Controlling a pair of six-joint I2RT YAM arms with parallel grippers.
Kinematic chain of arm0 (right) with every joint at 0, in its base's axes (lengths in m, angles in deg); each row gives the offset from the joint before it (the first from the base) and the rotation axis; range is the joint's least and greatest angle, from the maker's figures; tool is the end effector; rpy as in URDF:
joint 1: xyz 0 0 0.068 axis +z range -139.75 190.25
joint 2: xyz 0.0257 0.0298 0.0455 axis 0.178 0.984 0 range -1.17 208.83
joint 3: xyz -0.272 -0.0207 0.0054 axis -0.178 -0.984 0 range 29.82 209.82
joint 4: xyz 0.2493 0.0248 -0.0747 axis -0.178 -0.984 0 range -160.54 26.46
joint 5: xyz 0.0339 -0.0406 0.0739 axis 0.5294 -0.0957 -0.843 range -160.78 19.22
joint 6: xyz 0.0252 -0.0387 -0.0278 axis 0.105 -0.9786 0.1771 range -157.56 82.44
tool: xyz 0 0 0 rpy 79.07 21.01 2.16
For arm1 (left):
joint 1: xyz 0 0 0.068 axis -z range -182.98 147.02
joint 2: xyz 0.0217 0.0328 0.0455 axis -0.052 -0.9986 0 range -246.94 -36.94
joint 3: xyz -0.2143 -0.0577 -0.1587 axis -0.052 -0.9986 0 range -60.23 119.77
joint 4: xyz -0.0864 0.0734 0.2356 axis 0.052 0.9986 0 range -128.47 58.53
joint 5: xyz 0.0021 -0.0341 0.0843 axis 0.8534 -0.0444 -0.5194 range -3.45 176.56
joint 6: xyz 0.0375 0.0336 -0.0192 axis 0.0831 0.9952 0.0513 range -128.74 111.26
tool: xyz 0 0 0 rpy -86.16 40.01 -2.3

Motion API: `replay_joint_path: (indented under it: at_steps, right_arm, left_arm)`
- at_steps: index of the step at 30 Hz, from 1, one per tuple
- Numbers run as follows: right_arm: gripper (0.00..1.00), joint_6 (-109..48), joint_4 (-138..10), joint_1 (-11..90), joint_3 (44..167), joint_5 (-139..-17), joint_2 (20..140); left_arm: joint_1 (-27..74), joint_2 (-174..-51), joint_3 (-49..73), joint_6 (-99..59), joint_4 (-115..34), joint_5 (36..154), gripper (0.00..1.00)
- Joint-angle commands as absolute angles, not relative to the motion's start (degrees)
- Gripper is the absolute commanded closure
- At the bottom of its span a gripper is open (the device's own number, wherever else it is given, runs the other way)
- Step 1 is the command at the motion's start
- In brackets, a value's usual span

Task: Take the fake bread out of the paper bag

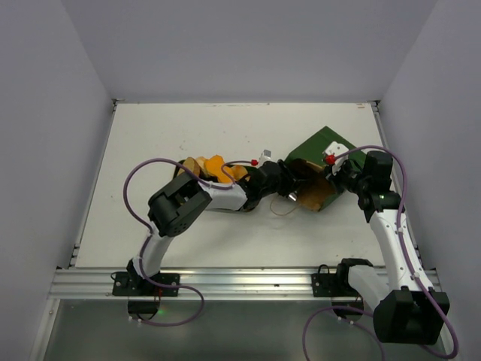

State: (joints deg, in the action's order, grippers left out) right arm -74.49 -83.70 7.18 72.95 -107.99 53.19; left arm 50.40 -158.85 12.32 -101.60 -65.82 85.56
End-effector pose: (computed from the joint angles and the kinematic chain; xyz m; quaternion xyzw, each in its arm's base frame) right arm 0.2063 0.0105 0.2859 -0.3900 0.7452 0.1028 0.5311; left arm 0.2786 -0.3738 0.1497 -0.2846 0.7787 -0.5329 0.1692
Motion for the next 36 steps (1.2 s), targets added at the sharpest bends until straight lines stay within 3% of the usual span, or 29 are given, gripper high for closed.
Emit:
replay_joint_path:
  at_steps: [1,28,30,34,36]
  right_arm:
    - [1.00,-74.83,-83.40,7.09,73.24,-111.12,53.14]
    - [1.00,-74.92,-83.84,7.00,73.15,-112.88,53.49]
    - [1.00,-74.83,-83.75,7.09,73.15,-112.88,53.32]
    - [1.00,-74.92,-83.84,7.00,73.15,-112.53,53.23]
    - [1.00,-74.92,-83.93,7.00,73.06,-112.44,53.14]
  left_arm:
    - [50.54,-159.73,15.62,-102.52,-67.47,83.83,0.51]
    - [50.81,-165.70,23.09,-100.32,-65.63,86.29,0.48]
    - [50.72,-166.06,23.09,-100.14,-65.71,86.29,0.55]
    - [50.72,-165.97,22.74,-99.71,-65.98,86.29,0.79]
    - [50.72,-165.53,22.04,-99.09,-66.42,86.29,0.84]
